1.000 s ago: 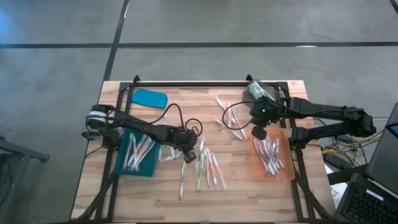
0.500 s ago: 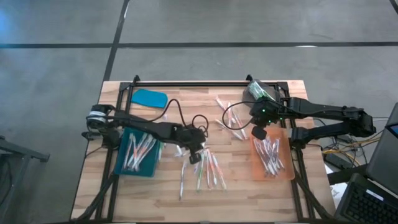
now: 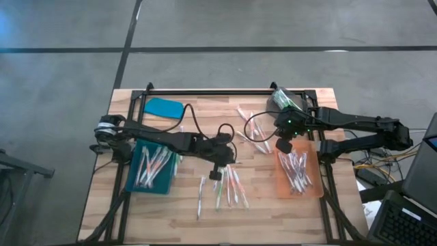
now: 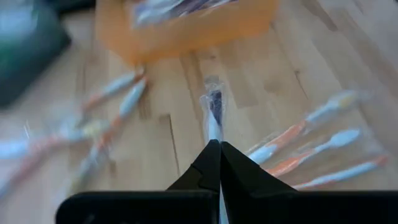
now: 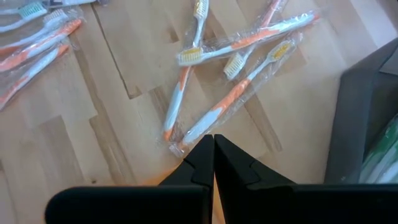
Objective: Pick & Place Toothbrushes
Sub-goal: Put the purple toothbrush into the orange bin
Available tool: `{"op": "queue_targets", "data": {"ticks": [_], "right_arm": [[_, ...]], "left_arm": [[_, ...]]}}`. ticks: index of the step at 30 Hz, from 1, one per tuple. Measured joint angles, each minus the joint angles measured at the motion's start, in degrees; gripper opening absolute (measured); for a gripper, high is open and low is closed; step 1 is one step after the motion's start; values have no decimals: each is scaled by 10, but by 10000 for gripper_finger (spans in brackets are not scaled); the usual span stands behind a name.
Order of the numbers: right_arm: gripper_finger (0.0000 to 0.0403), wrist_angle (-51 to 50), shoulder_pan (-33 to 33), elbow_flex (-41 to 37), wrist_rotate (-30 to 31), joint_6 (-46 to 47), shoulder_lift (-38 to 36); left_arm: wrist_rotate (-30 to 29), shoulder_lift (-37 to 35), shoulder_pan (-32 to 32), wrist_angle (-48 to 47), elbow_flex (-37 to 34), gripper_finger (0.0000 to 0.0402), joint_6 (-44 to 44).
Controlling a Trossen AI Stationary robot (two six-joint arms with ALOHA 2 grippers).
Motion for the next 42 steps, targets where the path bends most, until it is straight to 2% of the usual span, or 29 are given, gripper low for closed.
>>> {"op": "queue_targets", "data": {"ticks": [10, 20, 26, 30, 37, 42], "right_arm": [[8, 18, 0, -1, -2, 20, 7], [8, 47, 0, -2, -6, 48, 46], [9, 81, 0, -2, -24, 51, 61], [9, 132, 0, -2, -55, 52, 59], [9, 292, 1, -17, -179, 89, 55], [24, 359, 1, -22, -213, 109, 56]], "left_arm": [[-16, 0, -30, 19, -5, 5, 384], [-192, 0, -58, 55, -5, 5, 659], [-241, 2, -72, 60, -5, 5, 832], [-298, 19, -82, 76, -6, 5, 944], [-427, 54, -86, 118, -6, 4, 1047], [-445, 61, -87, 120, -6, 2, 1060]]}}
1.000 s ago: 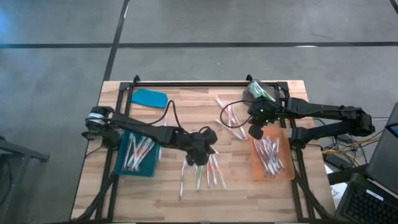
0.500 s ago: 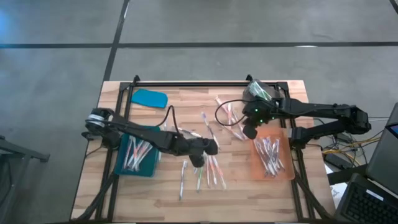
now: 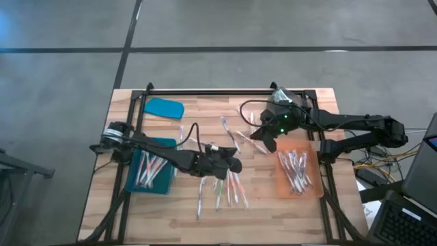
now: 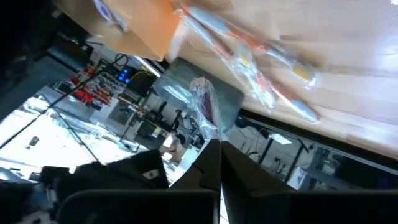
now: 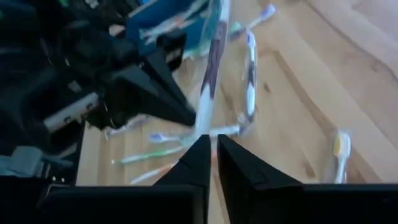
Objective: Pick & Place Toothbrushes
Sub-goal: Put the purple toothbrush into the orange bin
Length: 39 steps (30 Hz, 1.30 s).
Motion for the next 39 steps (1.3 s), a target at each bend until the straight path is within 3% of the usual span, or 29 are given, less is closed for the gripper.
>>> {"op": "queue_targets", "data": {"ticks": [13, 19, 29, 39], "right_arm": [[159, 85, 0, 0, -17, 29, 3], [197, 88, 0, 0, -18, 79, 4], [217, 91, 12, 0, -6, 92, 5], [196, 107, 41, -10, 36, 96, 5]], "left_arm": [[50, 0, 0, 92, 0, 1, 19], [55, 0, 1, 129, 1, 1, 19], [57, 0, 1, 129, 2, 1, 15], [57, 0, 1, 131, 2, 2, 15]]}}
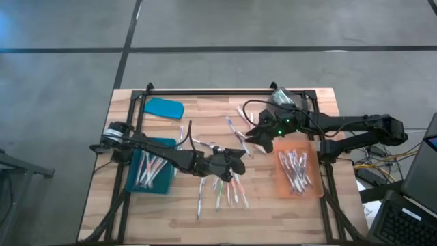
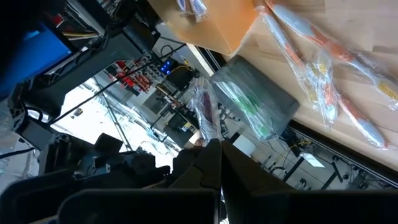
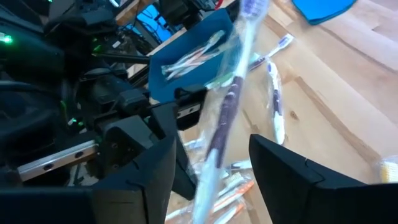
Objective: Pick & Place Toothbrushes
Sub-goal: Put the purple toothbrush into the orange bin
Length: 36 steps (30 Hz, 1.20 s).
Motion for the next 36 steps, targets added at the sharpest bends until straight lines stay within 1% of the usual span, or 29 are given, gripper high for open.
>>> {"op": "queue_targets", "data": {"ticks": [7, 9, 12, 17, 20, 23, 26, 29, 32, 36], "right_arm": [[187, 55, 18, -22, 22, 9, 0], [189, 79, 24, -29, 31, 11, 14], [195, 81, 24, -31, 31, 14, 45], [207, 98, 23, -9, 29, 10, 98], [209, 98, 23, -1, 23, -1, 113], [202, 99, 23, 1, 23, -8, 108], [181, 97, 23, 1, 23, -9, 98], [150, 100, 23, 1, 23, -9, 93], [108, 85, 23, 1, 23, -14, 94], [41, 77, 23, 2, 21, -32, 93]], "left_arm": [[0, -1, 0, 0, 0, 2, -1], [-1, -2, 0, 0, 0, 2, -1], [-2, -3, 0, 0, 0, 1, -1], [-4, -3, 0, -1, 0, 2, -2], [-8, -3, 0, -2, -1, 2, -1], [-10, -3, 0, -1, -1, 3, -1], [-12, -3, 0, -1, -1, 3, -1], [-13, -3, 0, -1, -1, 2, -1], [-13, -3, 0, -1, -1, 3, -1], [-13, -3, 0, -3, -1, 2, -1]]}}
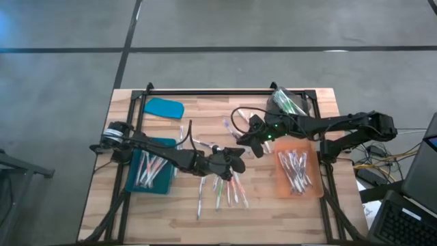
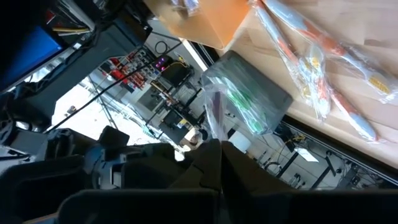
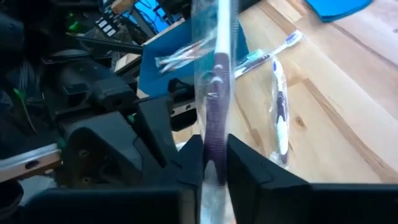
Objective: Pick & Place Toothbrushes
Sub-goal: Put the purple toothbrush into the orange bin
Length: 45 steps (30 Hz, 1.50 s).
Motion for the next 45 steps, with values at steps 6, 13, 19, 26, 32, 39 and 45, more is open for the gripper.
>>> {"op": "queue_targets", "data": {"ticks": [6, 13, 19, 26, 32, 39, 45], "right_arm": [[25, -9, 0, 0, 0, -10, -1], [23, -16, 0, -1, 4, -16, 0], [23, -28, -2, -1, 4, -18, -7], [23, -50, -2, -1, 5, -19, -31], [23, -113, -1, -1, 28, -20, -67], [23, -223, 4, -1, 74, 13, -119], [23, -353, 26, -1, 135, 70, -167]], "left_arm": [[2, 0, 0, 1, 0, 13, -15], [10, -1, -5, 0, 0, 44, -44], [20, -3, -15, -1, 0, 106, -183], [64, -12, -12, -13, 0, 148, -431], [242, -56, 14, -58, 0, 139, -652], [390, -97, 69, -86, -18, 117, -827], [416, -117, 98, 9, -90, 97, -901]]}}
